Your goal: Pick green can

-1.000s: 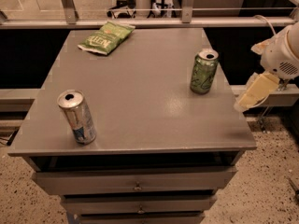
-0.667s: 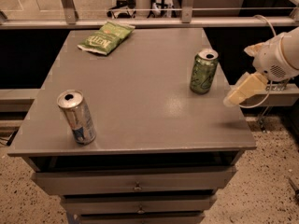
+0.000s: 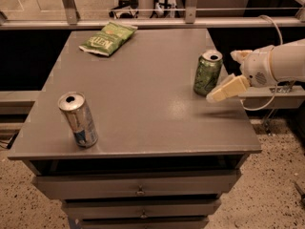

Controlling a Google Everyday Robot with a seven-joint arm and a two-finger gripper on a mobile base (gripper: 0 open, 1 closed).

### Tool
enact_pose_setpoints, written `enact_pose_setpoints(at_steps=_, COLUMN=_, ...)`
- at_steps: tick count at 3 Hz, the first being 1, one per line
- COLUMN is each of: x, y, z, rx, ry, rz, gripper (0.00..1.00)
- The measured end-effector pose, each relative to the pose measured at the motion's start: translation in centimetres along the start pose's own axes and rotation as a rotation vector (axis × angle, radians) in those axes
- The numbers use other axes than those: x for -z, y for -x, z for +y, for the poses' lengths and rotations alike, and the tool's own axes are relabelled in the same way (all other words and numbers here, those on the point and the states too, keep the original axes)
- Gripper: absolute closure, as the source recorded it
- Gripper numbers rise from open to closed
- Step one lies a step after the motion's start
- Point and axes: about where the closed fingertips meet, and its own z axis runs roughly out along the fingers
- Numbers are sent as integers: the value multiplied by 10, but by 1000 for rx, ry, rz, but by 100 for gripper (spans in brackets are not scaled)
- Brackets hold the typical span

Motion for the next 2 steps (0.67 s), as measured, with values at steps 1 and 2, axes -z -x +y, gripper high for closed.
enact_pose_setpoints(at_steps=1, x=-18, y=6, z=2, rx=-41, ry=20, rz=-71, gripper=6)
enact_pose_setpoints(at_steps=2, x=-31, y=11, z=6, rx=-71, ry=43, rz=-101, gripper=22)
